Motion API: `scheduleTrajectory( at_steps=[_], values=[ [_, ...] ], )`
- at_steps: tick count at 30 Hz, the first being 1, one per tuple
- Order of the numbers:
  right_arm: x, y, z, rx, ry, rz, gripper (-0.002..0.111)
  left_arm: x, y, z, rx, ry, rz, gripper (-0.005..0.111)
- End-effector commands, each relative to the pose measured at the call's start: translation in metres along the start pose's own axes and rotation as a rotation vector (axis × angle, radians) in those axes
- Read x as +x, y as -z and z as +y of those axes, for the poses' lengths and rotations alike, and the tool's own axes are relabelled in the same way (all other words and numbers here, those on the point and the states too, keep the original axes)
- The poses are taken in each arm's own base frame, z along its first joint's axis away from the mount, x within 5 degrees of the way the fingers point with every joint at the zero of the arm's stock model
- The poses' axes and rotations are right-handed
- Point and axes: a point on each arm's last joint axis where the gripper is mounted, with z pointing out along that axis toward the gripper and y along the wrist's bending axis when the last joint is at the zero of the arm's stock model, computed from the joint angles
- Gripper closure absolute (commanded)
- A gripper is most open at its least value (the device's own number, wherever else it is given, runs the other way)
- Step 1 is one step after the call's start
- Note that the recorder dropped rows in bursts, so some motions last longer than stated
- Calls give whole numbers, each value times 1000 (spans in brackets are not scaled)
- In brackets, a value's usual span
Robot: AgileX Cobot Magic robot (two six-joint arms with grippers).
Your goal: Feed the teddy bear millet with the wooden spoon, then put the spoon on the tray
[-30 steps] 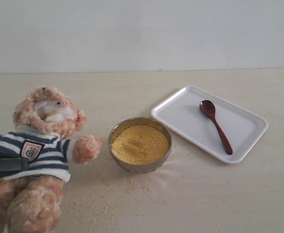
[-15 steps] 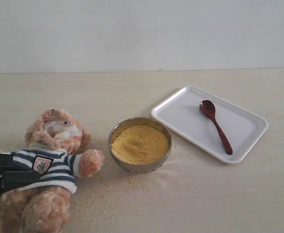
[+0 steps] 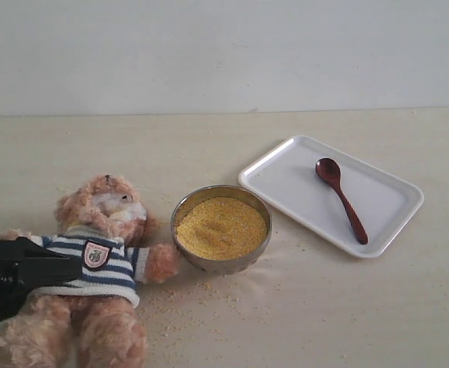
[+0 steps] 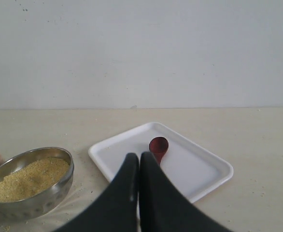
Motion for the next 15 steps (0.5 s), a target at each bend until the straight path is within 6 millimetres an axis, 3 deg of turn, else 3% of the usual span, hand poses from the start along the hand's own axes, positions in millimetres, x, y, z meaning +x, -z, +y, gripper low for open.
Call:
scheduleTrajectory(
  at_steps=[1,10,15],
  values=[
    [-1,1,0,4,15,-16,108,-6,5,-8,19,-30,43,30],
    [-1,1,0,4,15,-16,108,-19,38,-15,-54,-25,-8,30],
    [-1,1,0,4,15,-16,108,-20,62,-26,-45,34,-81,38]
  ],
)
